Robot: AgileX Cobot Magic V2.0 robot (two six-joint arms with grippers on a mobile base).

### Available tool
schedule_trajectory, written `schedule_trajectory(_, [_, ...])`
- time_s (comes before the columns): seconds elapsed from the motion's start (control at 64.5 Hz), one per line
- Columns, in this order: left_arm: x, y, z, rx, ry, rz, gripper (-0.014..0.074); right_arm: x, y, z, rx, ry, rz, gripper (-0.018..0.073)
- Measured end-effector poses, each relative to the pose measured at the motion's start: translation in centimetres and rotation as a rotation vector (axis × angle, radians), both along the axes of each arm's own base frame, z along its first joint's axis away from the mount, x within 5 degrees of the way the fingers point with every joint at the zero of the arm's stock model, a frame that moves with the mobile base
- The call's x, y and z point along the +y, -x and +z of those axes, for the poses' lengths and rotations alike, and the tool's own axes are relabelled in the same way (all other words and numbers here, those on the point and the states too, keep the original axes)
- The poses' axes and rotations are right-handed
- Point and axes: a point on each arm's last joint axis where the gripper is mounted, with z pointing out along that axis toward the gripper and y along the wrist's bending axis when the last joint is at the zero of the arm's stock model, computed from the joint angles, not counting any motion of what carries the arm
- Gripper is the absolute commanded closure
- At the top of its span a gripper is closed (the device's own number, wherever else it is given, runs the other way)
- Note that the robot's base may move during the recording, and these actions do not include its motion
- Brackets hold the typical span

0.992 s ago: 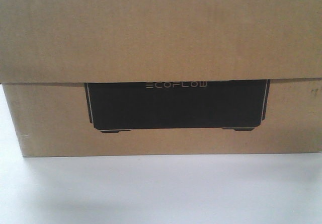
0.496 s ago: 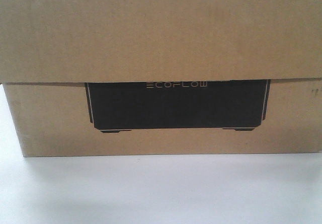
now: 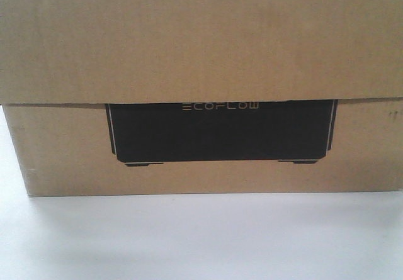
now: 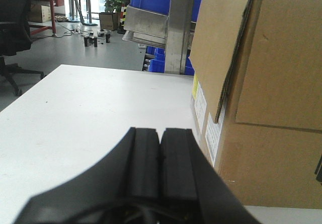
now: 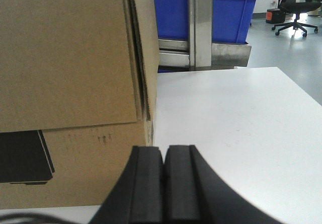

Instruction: Grab box from left shelf to table start

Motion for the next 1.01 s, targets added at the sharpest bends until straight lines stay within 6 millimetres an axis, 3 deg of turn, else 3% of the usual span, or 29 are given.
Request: schedule_trajectory(1.008, [0.00, 0.00, 0.03, -0.003, 0.001, 0.001, 0.0687, 0.00, 0.00, 0.00, -0.001, 0.000, 0.000, 0.0510])
